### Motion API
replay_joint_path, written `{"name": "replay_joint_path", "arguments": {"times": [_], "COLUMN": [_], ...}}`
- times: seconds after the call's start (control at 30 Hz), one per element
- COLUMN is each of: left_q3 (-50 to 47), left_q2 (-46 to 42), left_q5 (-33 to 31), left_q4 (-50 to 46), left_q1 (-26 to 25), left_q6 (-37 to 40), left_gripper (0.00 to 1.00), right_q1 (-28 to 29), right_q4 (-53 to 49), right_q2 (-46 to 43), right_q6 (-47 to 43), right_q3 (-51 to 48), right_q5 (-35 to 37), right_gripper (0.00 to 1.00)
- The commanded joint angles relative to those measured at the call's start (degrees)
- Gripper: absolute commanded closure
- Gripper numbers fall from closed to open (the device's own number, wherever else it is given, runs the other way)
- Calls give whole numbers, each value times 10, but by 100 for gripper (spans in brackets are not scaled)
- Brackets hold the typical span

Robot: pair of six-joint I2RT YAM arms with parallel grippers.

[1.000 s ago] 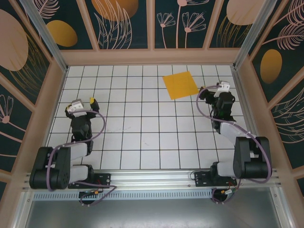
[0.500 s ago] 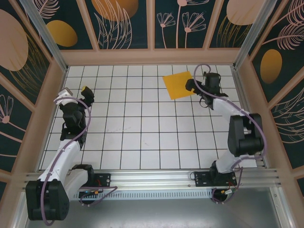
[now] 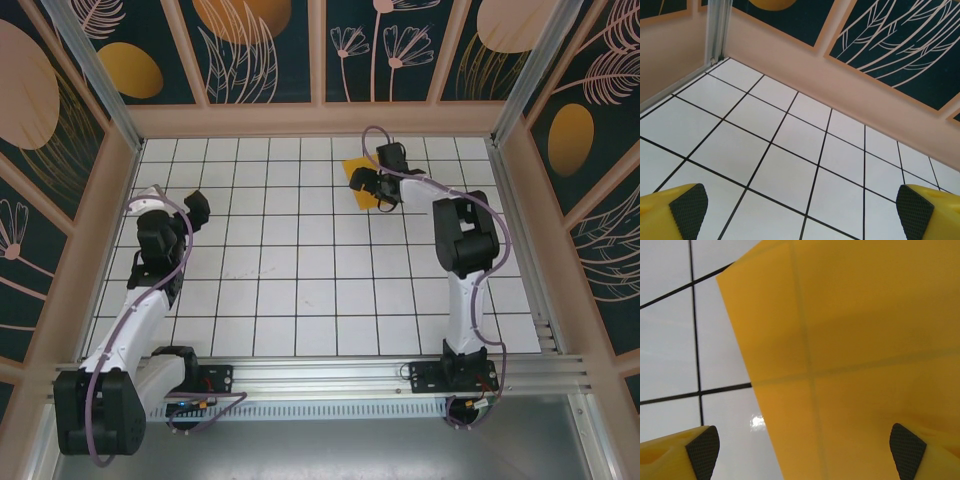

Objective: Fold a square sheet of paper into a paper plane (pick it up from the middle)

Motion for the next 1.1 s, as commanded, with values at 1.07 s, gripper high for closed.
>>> {"name": "replay_joint_path", "arguments": {"times": [1.07], "left_q3": [29], "left_q2": [23], "left_q5": [34], "left_q4": [-25], "left_q1": [3], "left_q6": [-13], "left_gripper": [2], "right_q1": [145], "right_q4": [-239], "right_q2": [-198], "right_q6": [24], "right_q3": [-126], "right_q5": [81], "right_gripper": [2]}}
